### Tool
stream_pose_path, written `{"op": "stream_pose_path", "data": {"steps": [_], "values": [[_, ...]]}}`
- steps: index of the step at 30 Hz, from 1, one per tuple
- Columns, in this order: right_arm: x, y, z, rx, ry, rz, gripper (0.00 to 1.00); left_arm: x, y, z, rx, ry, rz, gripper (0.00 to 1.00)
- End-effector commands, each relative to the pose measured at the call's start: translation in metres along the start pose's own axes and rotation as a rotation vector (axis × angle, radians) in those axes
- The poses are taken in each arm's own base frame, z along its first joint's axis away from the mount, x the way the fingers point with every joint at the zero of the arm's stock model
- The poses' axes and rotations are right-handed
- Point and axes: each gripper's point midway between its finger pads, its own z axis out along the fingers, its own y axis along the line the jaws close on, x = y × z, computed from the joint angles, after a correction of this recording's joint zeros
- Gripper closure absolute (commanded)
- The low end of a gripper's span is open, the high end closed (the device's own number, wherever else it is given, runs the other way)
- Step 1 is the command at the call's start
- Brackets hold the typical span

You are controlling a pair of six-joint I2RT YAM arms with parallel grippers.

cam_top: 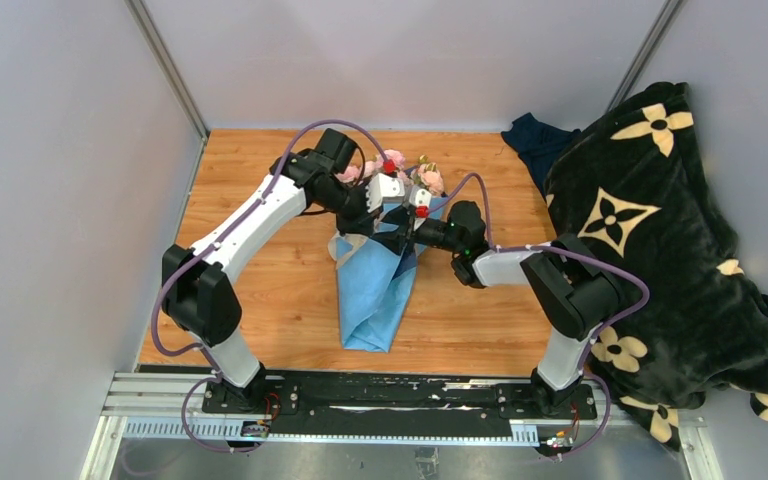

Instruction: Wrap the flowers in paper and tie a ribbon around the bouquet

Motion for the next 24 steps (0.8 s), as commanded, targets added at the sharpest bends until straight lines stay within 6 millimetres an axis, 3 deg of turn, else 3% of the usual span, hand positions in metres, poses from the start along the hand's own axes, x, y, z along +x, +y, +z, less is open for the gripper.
{"op": "stream_pose_path", "data": {"steps": [1, 6, 8, 12, 18, 21, 24], "values": [[-0.024, -0.014, 0.008, 0.030, -0.036, -0.145, 0.51, 0.003, -0.014, -0.005, 0.045, 0.005, 0.010, 1.00], [-0.030, 0.006, 0.011, -0.068, -0.033, -0.159, 0.89, 0.003, -0.011, -0.002, 0.045, 0.011, -0.006, 1.00], [-0.032, 0.010, 0.008, -0.071, -0.035, -0.171, 1.00, 0.002, -0.009, -0.002, 0.037, 0.014, -0.009, 1.00], [-0.021, 0.013, -0.007, -0.036, 0.026, -0.154, 1.00, 0.004, 0.008, -0.007, -0.031, 0.052, -0.040, 1.00], [0.005, 0.038, -0.044, -0.033, 0.186, -0.072, 1.00, 0.010, 0.042, -0.021, -0.172, 0.106, -0.104, 1.00], [0.010, 0.052, -0.060, -0.033, 0.232, -0.045, 1.00, 0.010, 0.049, -0.018, -0.179, 0.114, -0.114, 1.00], [0.010, 0.051, -0.063, -0.010, 0.248, -0.055, 1.00, 0.007, 0.045, -0.014, -0.148, 0.092, -0.108, 1.00]]}}
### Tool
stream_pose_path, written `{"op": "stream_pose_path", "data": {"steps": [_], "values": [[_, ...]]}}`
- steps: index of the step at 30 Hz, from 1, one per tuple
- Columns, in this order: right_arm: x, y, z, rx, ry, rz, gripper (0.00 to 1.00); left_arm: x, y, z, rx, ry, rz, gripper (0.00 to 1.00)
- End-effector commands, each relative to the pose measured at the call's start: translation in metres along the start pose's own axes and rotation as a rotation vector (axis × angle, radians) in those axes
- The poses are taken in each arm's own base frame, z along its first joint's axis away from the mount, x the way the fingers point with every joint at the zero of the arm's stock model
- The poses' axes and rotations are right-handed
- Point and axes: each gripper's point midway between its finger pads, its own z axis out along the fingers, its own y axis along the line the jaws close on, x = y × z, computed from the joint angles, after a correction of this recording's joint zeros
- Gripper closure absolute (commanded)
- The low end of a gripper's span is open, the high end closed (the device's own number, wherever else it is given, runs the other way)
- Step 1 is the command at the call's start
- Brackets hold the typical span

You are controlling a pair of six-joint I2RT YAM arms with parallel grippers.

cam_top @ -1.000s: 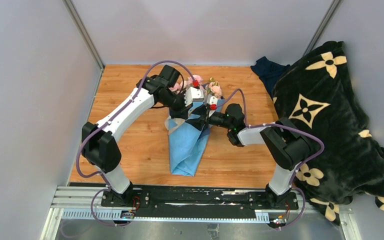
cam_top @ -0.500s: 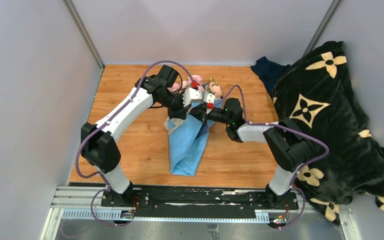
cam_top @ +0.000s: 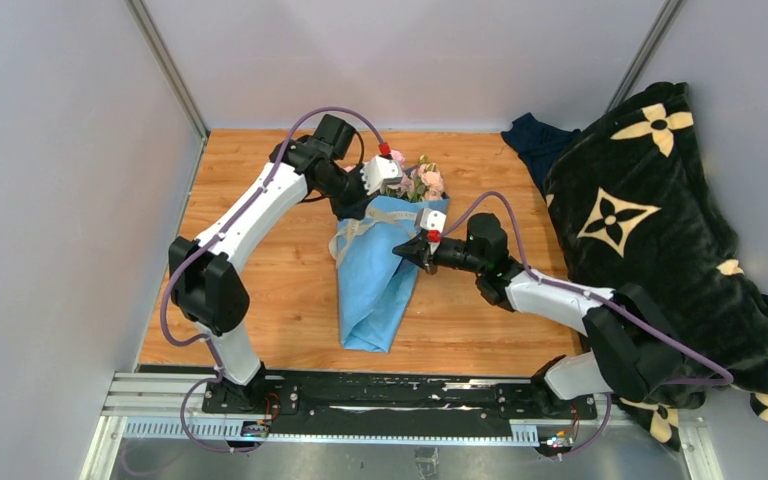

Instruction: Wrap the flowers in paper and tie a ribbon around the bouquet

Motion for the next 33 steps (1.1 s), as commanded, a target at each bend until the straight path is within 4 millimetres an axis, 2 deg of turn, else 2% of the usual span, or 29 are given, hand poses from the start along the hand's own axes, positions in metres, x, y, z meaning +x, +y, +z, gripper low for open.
{"op": "stream_pose_path", "data": {"steps": [1, 3, 6, 10, 14, 17, 20, 26, 29, 31, 33], "values": [[0.018, 0.010, -0.004, 0.010, 0.087, 0.021, 0.98, -0.003, 0.001, 0.004, 0.012, -0.006, -0.020, 1.00], [0.010, 0.004, 0.006, 0.013, 0.049, 0.032, 0.86, -0.008, -0.004, 0.000, 0.024, -0.028, -0.014, 1.00], [0.002, -0.001, 0.034, -0.010, -0.012, 0.025, 0.71, -0.013, -0.007, -0.007, 0.019, -0.046, 0.001, 1.00], [0.001, -0.022, 0.065, 0.030, -0.040, -0.025, 0.62, -0.009, -0.011, -0.011, 0.011, -0.038, 0.012, 1.00], [-0.016, -0.052, 0.080, 0.141, -0.131, -0.018, 0.54, -0.009, -0.017, -0.013, 0.030, -0.055, 0.025, 1.00], [-0.015, -0.078, 0.082, 0.255, -0.178, 0.001, 0.48, -0.013, -0.018, -0.014, 0.038, -0.070, 0.024, 1.00], [-0.019, -0.095, 0.082, 0.314, -0.227, 0.035, 0.44, -0.015, -0.018, -0.011, 0.049, -0.076, 0.016, 1.00], [-0.021, -0.105, 0.086, 0.360, -0.285, 0.063, 0.38, -0.026, -0.020, -0.009, 0.082, -0.110, -0.003, 1.00], [-0.026, -0.106, 0.083, 0.378, -0.314, 0.104, 0.39, -0.029, -0.019, -0.004, 0.096, -0.115, -0.034, 1.00], [-0.028, -0.101, 0.074, 0.381, -0.287, 0.107, 0.41, -0.023, -0.006, -0.001, 0.041, -0.069, -0.076, 1.00], [-0.022, -0.089, 0.058, 0.369, -0.202, 0.077, 0.42, -0.011, 0.005, 0.004, -0.009, -0.009, -0.091, 1.00]]}}
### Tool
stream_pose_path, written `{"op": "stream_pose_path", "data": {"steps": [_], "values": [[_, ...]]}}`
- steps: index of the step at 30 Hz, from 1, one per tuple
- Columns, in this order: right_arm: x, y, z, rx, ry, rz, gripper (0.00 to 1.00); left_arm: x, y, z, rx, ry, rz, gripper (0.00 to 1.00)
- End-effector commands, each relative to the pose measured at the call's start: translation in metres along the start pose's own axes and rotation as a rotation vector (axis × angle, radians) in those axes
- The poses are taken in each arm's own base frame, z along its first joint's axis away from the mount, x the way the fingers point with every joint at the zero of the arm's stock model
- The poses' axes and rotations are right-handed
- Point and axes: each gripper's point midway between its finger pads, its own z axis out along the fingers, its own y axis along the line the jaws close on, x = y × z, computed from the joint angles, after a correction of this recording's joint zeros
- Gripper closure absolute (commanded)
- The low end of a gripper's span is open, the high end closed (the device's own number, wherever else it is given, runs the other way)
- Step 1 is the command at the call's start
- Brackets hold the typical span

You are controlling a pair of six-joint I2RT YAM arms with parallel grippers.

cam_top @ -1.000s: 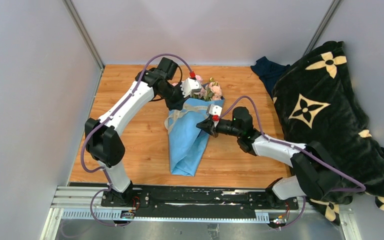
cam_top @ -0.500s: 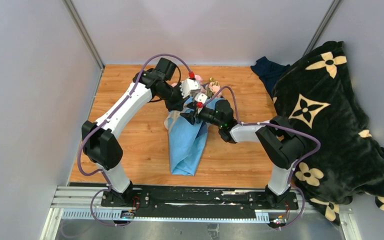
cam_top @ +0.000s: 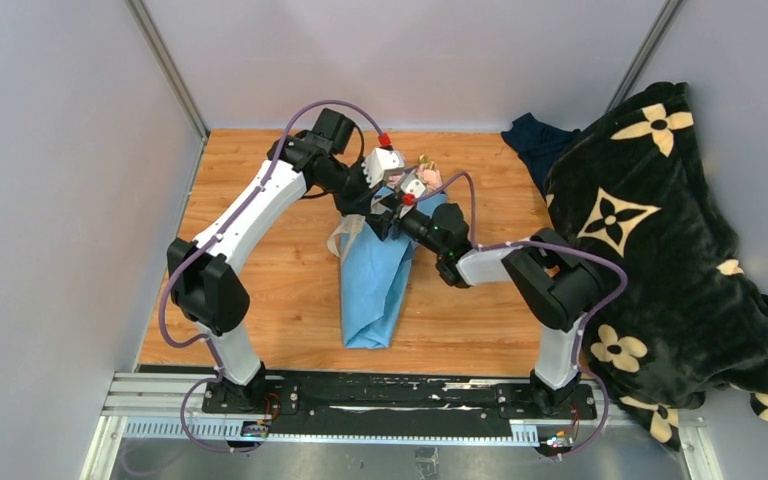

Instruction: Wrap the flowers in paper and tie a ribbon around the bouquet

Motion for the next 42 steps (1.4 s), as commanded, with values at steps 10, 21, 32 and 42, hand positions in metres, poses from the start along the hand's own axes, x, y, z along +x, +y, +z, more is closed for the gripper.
{"op": "stream_pose_path", "data": {"steps": [10, 21, 32, 42], "values": [[-0.017, 0.044, -0.121, -0.436, 0.301, 0.147, 0.49, 0.019, 0.006, 0.011, -0.012, 0.076, 0.028, 1.00], [-0.036, 0.004, -0.063, -0.449, 0.218, -0.080, 0.19, 0.023, -0.014, 0.009, 0.058, 0.050, 0.074, 1.00], [-0.004, 0.014, -0.037, -0.509, 0.249, -0.020, 0.57, 0.014, -0.019, 0.001, 0.061, 0.013, 0.083, 1.00], [-0.002, 0.000, -0.062, -0.330, 0.292, 0.088, 1.00, 0.025, 0.013, 0.000, -0.093, 0.126, -0.017, 0.52]]}}
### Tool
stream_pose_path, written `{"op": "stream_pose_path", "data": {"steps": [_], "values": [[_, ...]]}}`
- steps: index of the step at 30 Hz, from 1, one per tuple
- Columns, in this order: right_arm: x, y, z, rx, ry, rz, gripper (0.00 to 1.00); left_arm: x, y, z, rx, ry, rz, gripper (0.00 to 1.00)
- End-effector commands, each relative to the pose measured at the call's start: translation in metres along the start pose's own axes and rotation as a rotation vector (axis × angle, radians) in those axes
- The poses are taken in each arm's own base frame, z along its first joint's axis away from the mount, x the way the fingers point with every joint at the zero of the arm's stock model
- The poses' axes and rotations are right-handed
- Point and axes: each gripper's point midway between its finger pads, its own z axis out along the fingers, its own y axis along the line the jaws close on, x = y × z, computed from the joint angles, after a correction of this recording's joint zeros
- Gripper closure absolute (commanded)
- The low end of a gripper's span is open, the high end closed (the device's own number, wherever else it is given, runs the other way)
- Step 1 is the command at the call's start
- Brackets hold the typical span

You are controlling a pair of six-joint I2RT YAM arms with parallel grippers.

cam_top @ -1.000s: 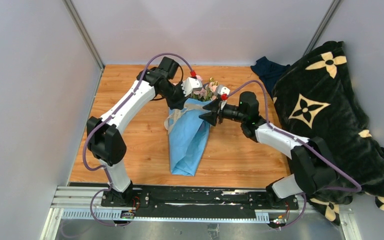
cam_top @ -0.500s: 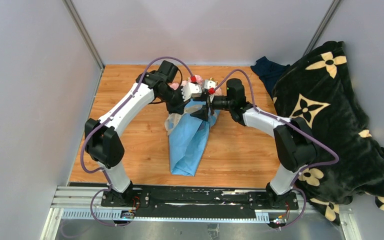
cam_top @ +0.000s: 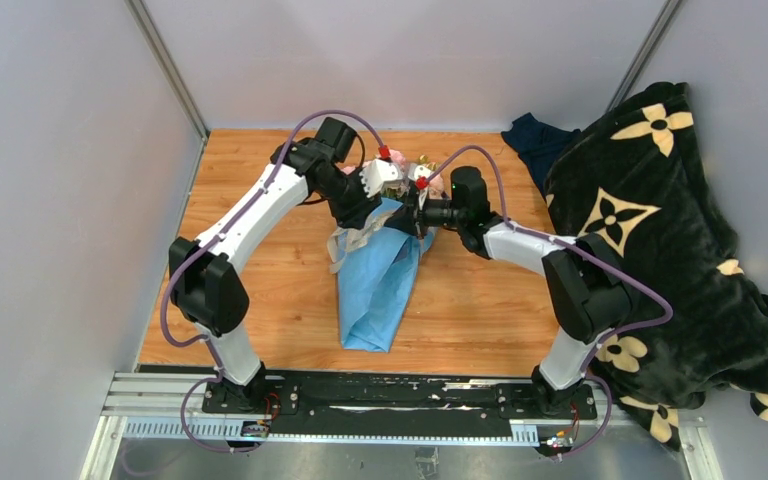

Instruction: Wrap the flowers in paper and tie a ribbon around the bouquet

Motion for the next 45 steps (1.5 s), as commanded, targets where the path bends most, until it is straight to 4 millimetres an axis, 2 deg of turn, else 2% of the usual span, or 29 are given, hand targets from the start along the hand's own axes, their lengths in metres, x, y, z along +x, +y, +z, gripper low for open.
{"op": "stream_pose_path", "data": {"steps": [1, 3, 5, 7, 8, 12, 14, 19, 22, 24, 25, 29, 33, 35, 37, 39, 42, 44, 45], "values": [[0.004, -0.001, -0.016, 0.083, 0.014, 0.057, 1.00, -0.007, 0.009, -0.013, -0.071, 0.003, -0.032, 0.44], [0.013, 0.002, -0.017, 0.085, 0.024, 0.075, 1.00, -0.018, 0.007, -0.030, -0.092, -0.045, -0.021, 0.33], [0.022, 0.003, -0.018, 0.097, 0.040, 0.099, 1.00, -0.022, 0.010, -0.044, -0.121, -0.073, -0.036, 0.27], [0.027, 0.001, -0.019, 0.115, 0.053, 0.114, 1.00, -0.012, 0.018, -0.047, -0.146, -0.059, -0.086, 0.26], [0.029, 0.002, -0.020, 0.121, 0.058, 0.118, 1.00, -0.001, 0.024, -0.044, -0.155, -0.035, -0.122, 0.27], [0.038, 0.005, -0.024, 0.128, 0.078, 0.136, 1.00, 0.049, 0.042, -0.014, -0.161, 0.091, -0.281, 0.39], [0.044, 0.005, -0.026, 0.144, 0.101, 0.154, 1.00, 0.061, 0.045, 0.001, -0.122, 0.095, -0.336, 0.44], [0.062, 0.011, -0.035, 0.165, 0.166, 0.236, 1.00, 0.049, 0.030, 0.027, 0.007, -0.014, -0.271, 0.44], [0.068, 0.012, -0.043, 0.182, 0.190, 0.292, 1.00, 0.054, 0.044, 0.040, -0.074, -0.019, -0.188, 0.46], [0.073, 0.013, -0.047, 0.190, 0.203, 0.305, 1.00, 0.061, 0.065, 0.047, -0.176, -0.001, -0.212, 0.45], [0.076, 0.014, -0.048, 0.192, 0.209, 0.308, 1.00, 0.065, 0.068, 0.049, -0.189, 0.016, -0.235, 0.43], [0.080, 0.017, -0.050, 0.190, 0.219, 0.319, 1.00, 0.063, 0.048, 0.066, -0.074, 0.001, -0.285, 0.38], [0.079, 0.015, -0.049, 0.192, 0.217, 0.323, 1.00, 0.066, 0.025, 0.080, -0.016, 0.025, -0.241, 0.34], [0.077, 0.015, -0.048, 0.191, 0.214, 0.327, 1.00, 0.068, 0.022, 0.084, -0.016, 0.040, -0.233, 0.33], [0.077, 0.015, -0.049, 0.193, 0.216, 0.328, 1.00, 0.077, 0.029, 0.090, -0.059, 0.088, -0.233, 0.34], [0.077, 0.016, -0.049, 0.192, 0.217, 0.328, 1.00, 0.085, 0.038, 0.093, -0.106, 0.120, -0.234, 0.38], [0.077, 0.016, -0.050, 0.194, 0.216, 0.327, 1.00, 0.089, 0.041, 0.096, -0.116, 0.136, -0.234, 0.55], [0.078, 0.016, -0.051, 0.197, 0.218, 0.332, 1.00, 0.087, 0.036, 0.095, -0.099, 0.121, -0.233, 0.72], [0.079, 0.015, -0.052, 0.200, 0.219, 0.337, 1.00, 0.085, 0.034, 0.092, -0.090, 0.111, -0.231, 0.87]]}}
